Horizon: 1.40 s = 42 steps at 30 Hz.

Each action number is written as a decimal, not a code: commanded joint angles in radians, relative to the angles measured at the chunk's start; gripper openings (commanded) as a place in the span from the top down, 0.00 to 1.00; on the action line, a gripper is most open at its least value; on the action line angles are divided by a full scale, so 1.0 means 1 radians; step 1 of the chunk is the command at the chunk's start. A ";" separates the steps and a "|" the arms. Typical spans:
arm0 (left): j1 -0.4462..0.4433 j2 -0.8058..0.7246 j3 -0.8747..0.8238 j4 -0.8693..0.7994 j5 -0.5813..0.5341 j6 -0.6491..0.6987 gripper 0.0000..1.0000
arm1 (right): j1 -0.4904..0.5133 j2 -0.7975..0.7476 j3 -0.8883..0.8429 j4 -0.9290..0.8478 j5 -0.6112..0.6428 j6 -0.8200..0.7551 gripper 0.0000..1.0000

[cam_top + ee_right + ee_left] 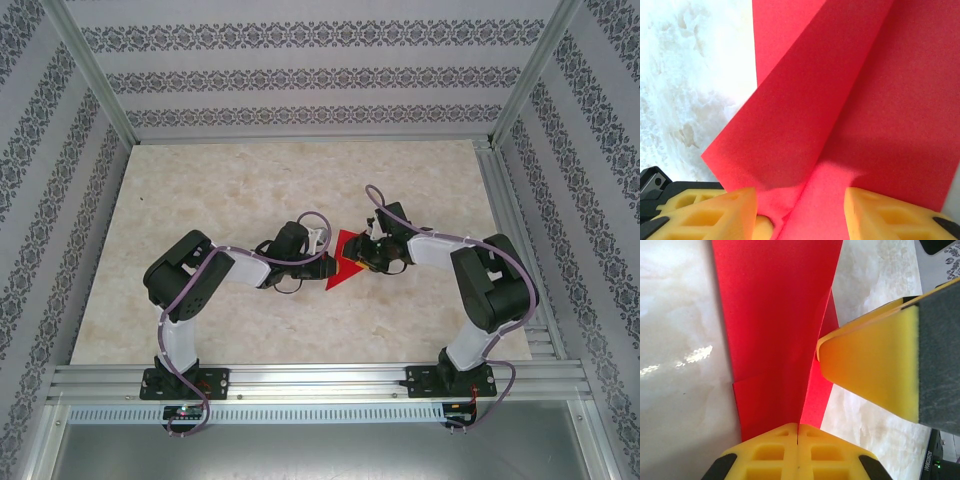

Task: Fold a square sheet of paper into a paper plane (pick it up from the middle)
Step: Fourth fold the wing at the center of the table.

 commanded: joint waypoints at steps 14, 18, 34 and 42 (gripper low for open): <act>0.007 0.036 0.014 0.034 0.021 -0.050 0.96 | 0.018 0.036 0.081 -0.069 0.013 -0.096 0.50; 0.013 0.039 0.011 0.037 0.017 -0.062 0.96 | 0.024 0.061 0.099 -0.088 0.027 -0.100 0.50; 0.019 0.035 -0.002 0.070 0.028 -0.078 0.75 | 0.032 0.130 0.113 -0.138 0.134 -0.019 0.52; 0.019 -0.003 -0.025 0.051 0.005 -0.074 0.71 | 0.035 0.173 0.130 -0.219 0.209 0.014 0.51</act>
